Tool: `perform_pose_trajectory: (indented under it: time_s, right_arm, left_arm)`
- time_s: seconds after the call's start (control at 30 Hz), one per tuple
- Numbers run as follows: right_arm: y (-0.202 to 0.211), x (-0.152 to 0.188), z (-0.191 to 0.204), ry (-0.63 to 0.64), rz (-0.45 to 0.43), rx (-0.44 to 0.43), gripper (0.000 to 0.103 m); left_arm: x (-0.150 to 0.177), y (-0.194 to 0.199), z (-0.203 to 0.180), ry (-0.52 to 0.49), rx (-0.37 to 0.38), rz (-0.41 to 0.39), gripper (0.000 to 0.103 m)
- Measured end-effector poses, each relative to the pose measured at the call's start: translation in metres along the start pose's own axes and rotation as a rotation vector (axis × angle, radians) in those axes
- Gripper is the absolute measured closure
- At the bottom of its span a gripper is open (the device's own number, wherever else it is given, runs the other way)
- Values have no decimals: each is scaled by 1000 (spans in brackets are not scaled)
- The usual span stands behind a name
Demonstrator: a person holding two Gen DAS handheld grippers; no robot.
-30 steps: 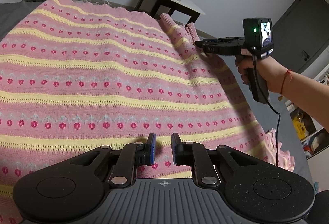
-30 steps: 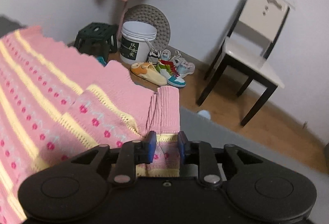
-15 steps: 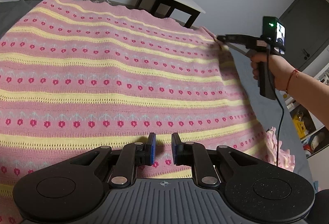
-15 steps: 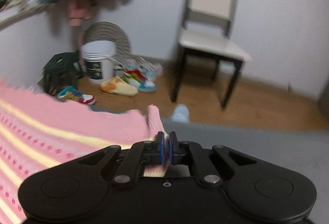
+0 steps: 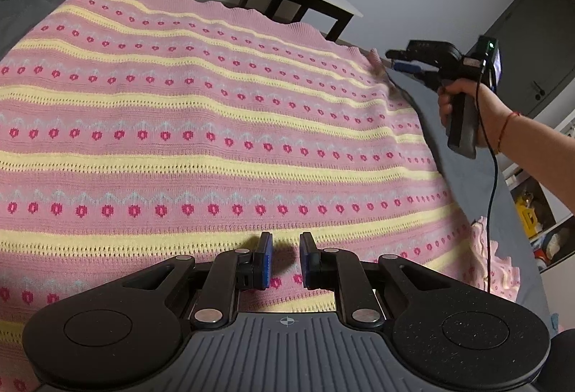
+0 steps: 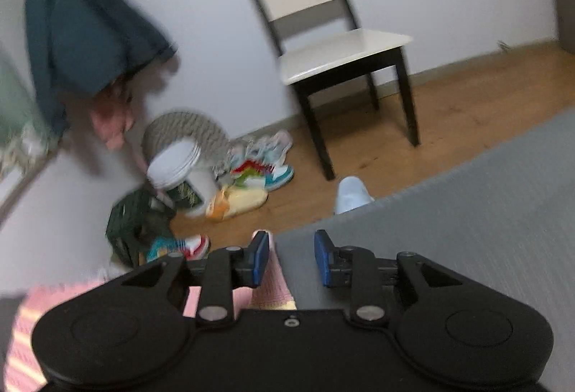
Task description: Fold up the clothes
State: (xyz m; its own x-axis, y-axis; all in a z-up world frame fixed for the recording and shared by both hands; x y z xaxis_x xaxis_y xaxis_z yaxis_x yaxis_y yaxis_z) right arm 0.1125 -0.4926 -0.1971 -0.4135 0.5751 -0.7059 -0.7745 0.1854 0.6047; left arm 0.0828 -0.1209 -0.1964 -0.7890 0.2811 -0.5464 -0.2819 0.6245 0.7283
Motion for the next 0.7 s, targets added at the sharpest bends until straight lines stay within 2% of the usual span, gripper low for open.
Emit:
perform_pose_trajectory:
  time_s: [0.07,0.1,0.13,0.27,0.33,0.43,0.47,0.57,0.7]
  right_arm:
    - [-12,5,8,55,56,-15,79]
    - [-18,8,12,83,85,-17,86]
    - [-23,10,16,107,98,-13,98]
    - [-23,-10,23,143,12,45,99]
    - [-24,-21,22,118,-21,64,99]
    - [-38,-15,9,52,50,128,98]
    - [-41,-12,5,31,66,145,94]
    - [-33,-9,2,-4,49,111,80]
    - [-8,-14,16,107,28,64,78]
  left_arm:
    - [0,-1,0,-1,0,3,89]
    - [0,-2,0,-1,0,4,89]
    - [0,-2,0,-2,0,5,89]
    - [0,-3,1,-1,2,6,89]
    - [0,-4,1,-1,2,5,89]
    - [0,-5,2,4,4,5,89]
    - [0,-5,3,6,6,5,89]
    - [0,-4,4,14,9,5,89]
    - [-2,-2,3,12,3,-3,89]
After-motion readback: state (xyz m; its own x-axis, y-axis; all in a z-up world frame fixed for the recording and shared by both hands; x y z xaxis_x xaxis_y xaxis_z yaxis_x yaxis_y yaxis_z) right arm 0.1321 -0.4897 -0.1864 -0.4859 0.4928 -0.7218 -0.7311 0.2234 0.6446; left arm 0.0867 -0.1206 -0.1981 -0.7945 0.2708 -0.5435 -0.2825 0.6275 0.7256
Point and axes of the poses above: each gripper's, at about its wrist camera, not at the fingertips, and y roughly against the way its jaws point, z to its left, x to its underside, the point moved 9 cm from there along -y, roughly the way its jaws point, and after that the axes turned 2 degrees about -y, right-handed, at the moved point
